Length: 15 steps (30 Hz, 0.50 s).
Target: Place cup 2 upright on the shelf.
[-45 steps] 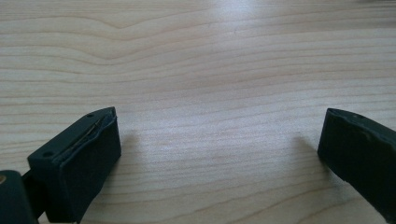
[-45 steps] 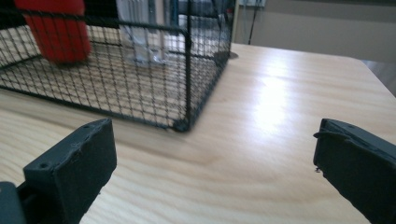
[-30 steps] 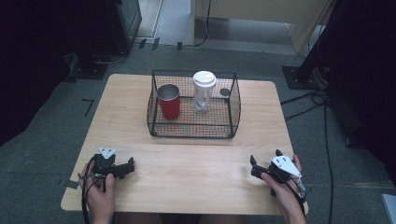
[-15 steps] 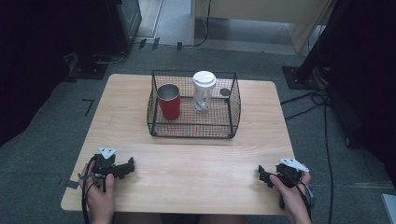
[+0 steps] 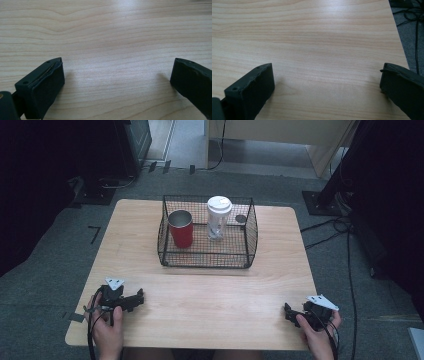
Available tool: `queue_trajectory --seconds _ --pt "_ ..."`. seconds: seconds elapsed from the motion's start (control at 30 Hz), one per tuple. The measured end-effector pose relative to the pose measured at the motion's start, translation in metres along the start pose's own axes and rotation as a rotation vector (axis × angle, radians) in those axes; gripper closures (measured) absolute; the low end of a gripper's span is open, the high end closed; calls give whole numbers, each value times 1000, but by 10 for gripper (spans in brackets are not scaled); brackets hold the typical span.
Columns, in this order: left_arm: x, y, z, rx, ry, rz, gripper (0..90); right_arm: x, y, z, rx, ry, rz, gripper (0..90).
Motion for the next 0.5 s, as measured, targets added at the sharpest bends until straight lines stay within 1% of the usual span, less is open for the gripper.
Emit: queue_trajectory --seconds 0.3,0.5 --pt "1 -3 0 13 4 13 1 0 -1 0 3 0 1 0" --pt "1 -4 0 16 4 15 1 0 -1 0 3 1 1 0"
Point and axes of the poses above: each handheld gripper's, and its own axes: z roughly forward along the jaws, x roughly out of its underside, y roughly to its left, the point moved 7 cm from there along z, roughly forward along the jaws, and after that the axes turned 7 degrees about -z, right-handed, at the moved point
